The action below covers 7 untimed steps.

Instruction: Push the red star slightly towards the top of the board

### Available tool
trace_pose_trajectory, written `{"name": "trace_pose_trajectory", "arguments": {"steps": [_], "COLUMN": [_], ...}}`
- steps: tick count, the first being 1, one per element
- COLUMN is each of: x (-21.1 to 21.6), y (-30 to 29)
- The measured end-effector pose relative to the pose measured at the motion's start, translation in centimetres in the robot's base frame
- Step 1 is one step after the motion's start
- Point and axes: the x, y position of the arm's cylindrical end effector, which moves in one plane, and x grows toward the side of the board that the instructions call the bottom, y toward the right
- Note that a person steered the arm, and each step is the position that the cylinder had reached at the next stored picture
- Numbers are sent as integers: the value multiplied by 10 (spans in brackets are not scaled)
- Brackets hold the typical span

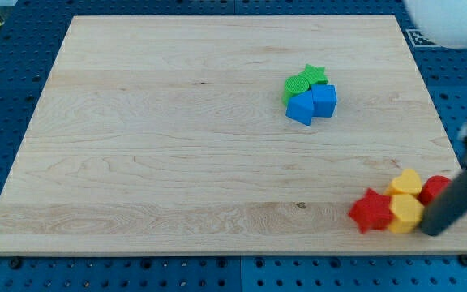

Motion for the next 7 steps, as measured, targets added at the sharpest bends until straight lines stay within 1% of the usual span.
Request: {"name": "trace_pose_trajectory", "arguments": {"steps": [1,2,3,5,6,7], "x": [-19,10,24,13,-36,-44], "y": [-10,12,13,-98,-140,-158]}}
